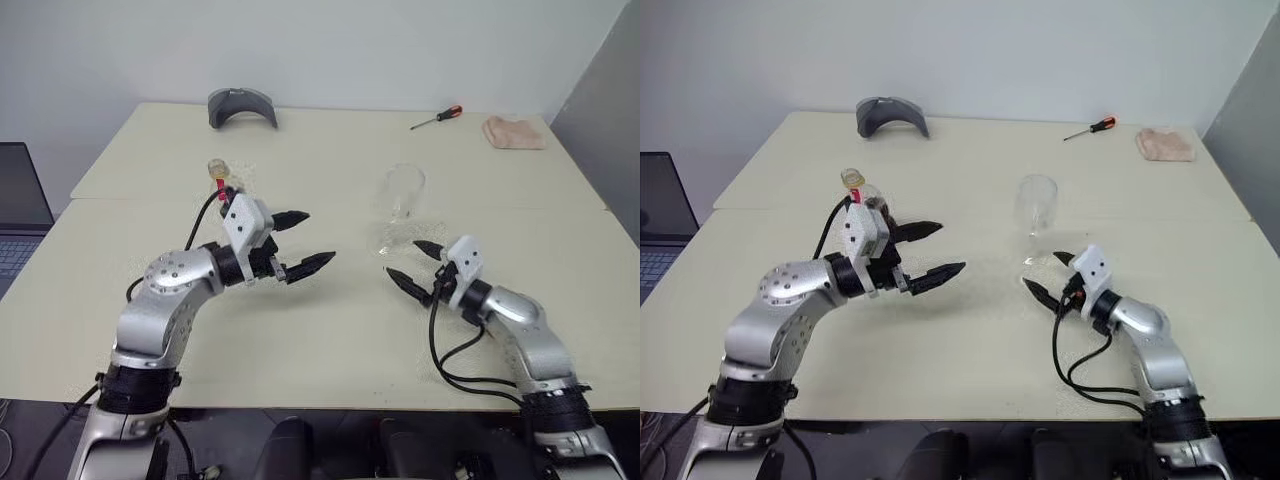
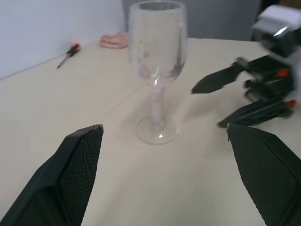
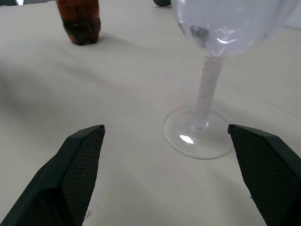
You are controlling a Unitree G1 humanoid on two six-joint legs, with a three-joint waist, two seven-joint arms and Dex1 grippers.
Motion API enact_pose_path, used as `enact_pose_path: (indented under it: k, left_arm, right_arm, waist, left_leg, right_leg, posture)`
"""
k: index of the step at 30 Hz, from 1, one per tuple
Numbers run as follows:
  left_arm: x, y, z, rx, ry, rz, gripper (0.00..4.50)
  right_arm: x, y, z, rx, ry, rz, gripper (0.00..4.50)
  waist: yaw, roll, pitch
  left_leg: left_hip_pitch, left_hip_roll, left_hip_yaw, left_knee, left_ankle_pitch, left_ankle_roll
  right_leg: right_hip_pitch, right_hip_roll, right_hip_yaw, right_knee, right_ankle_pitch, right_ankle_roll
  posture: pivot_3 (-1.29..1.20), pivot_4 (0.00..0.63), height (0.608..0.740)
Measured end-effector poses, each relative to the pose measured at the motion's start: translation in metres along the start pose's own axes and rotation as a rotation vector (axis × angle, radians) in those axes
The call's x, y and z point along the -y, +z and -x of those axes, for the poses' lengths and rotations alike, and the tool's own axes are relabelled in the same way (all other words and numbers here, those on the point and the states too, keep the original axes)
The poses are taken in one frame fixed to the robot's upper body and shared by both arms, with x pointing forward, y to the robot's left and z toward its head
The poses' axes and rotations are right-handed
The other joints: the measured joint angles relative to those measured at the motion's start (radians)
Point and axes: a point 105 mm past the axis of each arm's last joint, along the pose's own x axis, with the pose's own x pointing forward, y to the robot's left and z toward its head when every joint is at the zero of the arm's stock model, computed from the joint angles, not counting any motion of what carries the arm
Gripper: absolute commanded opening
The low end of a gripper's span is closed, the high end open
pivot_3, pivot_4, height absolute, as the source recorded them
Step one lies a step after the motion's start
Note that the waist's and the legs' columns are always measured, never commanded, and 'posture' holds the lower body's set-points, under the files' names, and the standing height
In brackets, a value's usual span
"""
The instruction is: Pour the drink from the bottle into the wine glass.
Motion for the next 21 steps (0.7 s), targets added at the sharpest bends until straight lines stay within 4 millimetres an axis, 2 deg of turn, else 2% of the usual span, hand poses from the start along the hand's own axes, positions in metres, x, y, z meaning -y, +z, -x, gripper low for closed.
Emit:
enact_pose_path:
  k: [3,7,11,15,18,21]
  left_arm:
    - [-0.014,-0.015,0.009,-0.025,0.196,-0.023,4.50]
    - [-0.014,-0.046,0.022,-0.075,0.323,0.053,4.50]
    - [-0.033,-0.055,0.032,-0.068,0.537,0.058,4.50]
    - [-0.049,-0.073,0.042,-0.115,0.726,0.078,4.50]
    - [-0.057,-0.074,0.041,-0.119,0.772,0.091,4.50]
    - [-0.070,-0.060,0.037,-0.092,0.800,0.063,4.50]
  right_arm:
    - [-0.013,0.018,0.016,0.026,0.047,-0.052,4.46]
    - [-0.025,0.037,0.028,0.053,0.104,-0.119,4.46]
    - [-0.041,0.046,0.030,0.058,0.177,-0.157,4.46]
    - [-0.046,0.049,0.032,0.043,0.207,-0.158,4.46]
    - [-0.048,0.050,0.032,0.043,0.219,-0.164,4.46]
    - [-0.049,0.050,0.032,0.041,0.225,-0.167,4.46]
  waist:
    - [0.004,0.000,0.000]
    - [0.007,0.000,0.000]
    - [0.014,0.000,0.000]
    - [0.015,-0.001,0.000]
    - [0.015,-0.001,0.000]
    - [0.015,-0.001,0.000]
  left_leg:
    - [0.000,0.000,0.000,0.000,0.000,0.000]
    - [0.000,0.000,-0.001,0.000,0.000,0.000]
    - [0.000,0.000,-0.001,0.000,0.000,0.000]
    - [0.000,-0.001,-0.001,0.000,0.000,0.000]
    - [0.000,-0.001,-0.001,0.000,0.000,0.000]
    - [0.000,-0.001,-0.001,0.001,0.000,0.000]
  right_leg:
    - [0.001,0.000,0.000,0.000,0.000,0.000]
    - [0.001,0.000,-0.001,-0.001,0.000,0.000]
    - [0.001,0.000,-0.001,-0.001,0.000,0.000]
    - [0.002,-0.001,-0.001,-0.001,0.000,0.000]
    - [0.002,0.000,-0.001,-0.001,0.000,0.000]
    - [0.002,0.000,-0.001,-0.001,0.000,0.000]
  posture:
    - [0.00,0.150,0.740]
    - [0.00,0.150,0.740]
    - [0.00,0.150,0.740]
    - [0.00,0.150,0.740]
    - [0.00,0.150,0.740]
    - [0.00,0.150,0.740]
